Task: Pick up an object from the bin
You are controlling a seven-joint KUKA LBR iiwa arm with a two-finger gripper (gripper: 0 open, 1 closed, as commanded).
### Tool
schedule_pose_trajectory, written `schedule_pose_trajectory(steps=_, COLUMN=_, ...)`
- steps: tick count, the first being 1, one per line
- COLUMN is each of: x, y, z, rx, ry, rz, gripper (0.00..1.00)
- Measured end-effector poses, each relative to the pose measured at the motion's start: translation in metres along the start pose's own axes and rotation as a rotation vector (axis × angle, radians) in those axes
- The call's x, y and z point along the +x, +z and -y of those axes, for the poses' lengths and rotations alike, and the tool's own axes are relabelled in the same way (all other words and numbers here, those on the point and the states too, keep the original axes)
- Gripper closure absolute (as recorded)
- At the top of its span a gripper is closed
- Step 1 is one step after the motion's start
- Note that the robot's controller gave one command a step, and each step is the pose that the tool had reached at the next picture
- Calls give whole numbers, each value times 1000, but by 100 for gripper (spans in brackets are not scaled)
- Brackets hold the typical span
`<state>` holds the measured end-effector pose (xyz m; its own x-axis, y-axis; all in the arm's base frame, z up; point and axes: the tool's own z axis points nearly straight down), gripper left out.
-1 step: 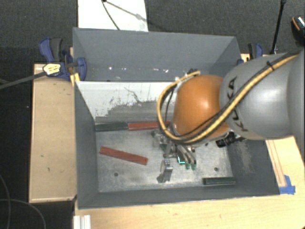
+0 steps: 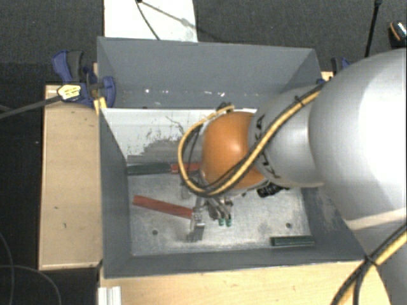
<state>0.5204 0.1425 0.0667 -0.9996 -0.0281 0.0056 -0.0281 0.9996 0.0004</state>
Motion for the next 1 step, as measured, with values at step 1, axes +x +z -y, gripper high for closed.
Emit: schedule_pose_trajectory(steps=1, x=-1, y=-4, z=1, rx=0, ry=10, rz=5, gripper=100)
